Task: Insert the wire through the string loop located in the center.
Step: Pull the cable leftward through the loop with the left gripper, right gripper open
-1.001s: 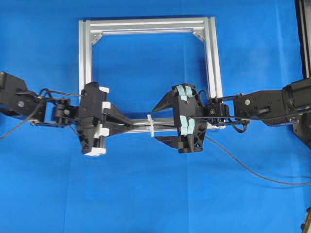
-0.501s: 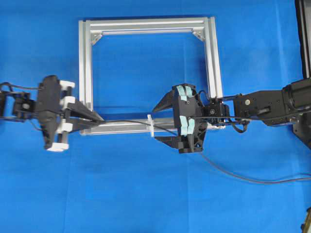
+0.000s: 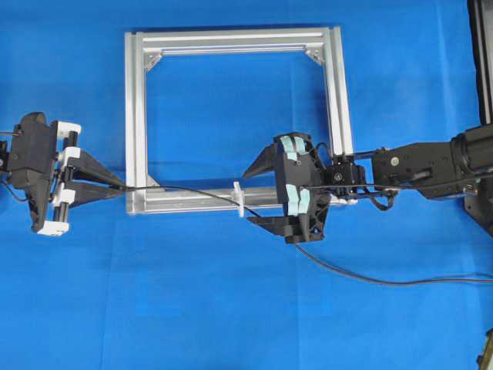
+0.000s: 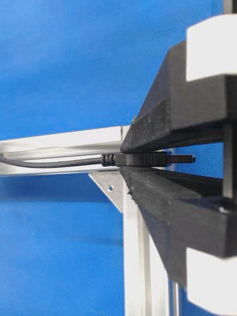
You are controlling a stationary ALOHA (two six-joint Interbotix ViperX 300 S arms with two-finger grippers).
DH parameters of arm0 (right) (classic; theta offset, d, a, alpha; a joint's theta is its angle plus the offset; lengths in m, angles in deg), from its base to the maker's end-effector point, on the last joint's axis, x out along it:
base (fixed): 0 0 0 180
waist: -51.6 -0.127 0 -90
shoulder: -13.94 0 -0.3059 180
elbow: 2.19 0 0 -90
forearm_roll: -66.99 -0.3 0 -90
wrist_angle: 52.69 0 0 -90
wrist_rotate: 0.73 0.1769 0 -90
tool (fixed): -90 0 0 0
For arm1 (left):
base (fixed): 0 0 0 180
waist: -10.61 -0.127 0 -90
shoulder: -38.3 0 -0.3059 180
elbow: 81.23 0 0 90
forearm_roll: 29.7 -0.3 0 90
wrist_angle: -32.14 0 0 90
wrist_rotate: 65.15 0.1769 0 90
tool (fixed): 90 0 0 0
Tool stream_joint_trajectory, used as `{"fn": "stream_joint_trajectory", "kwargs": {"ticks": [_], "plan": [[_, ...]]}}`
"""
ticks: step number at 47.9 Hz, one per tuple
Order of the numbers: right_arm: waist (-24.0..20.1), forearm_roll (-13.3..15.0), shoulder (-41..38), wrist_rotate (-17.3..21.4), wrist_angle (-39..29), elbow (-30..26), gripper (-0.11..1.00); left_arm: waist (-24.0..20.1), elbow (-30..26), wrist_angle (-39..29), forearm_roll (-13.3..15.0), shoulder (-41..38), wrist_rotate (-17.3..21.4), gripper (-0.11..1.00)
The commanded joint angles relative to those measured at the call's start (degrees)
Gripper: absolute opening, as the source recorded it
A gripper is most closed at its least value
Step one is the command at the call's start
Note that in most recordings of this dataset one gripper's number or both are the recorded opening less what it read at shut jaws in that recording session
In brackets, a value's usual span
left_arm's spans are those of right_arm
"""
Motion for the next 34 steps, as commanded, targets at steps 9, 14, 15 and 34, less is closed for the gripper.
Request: {"fn": "stream_joint_trajectory", "kwargs": {"ticks": [9, 14, 15, 34], "plan": [[0.09, 0.09, 1.93, 0.09, -0.44, -0.44, 0.97, 0.09, -0.18, -2.37, -0.26, 0.62, 0.09, 0.09], [0.09, 0.09, 2.29, 0.09, -0.62, -0.35, 0.97, 0.18, -0.18, -2.37, -0.26, 0.7, -0.26, 0.09], [0.0, 0.09, 2.29, 0.0, -0.7, -0.35, 0.97, 0.18, -0.18, -2.37, -0.26, 0.7, -0.35, 0.09], [0.09, 0.09, 2.72, 0.0, -1.85, -0.35, 0.97, 0.09, -0.09, -4.04, -0.26, 0.7, -2.72, 0.9]]}}
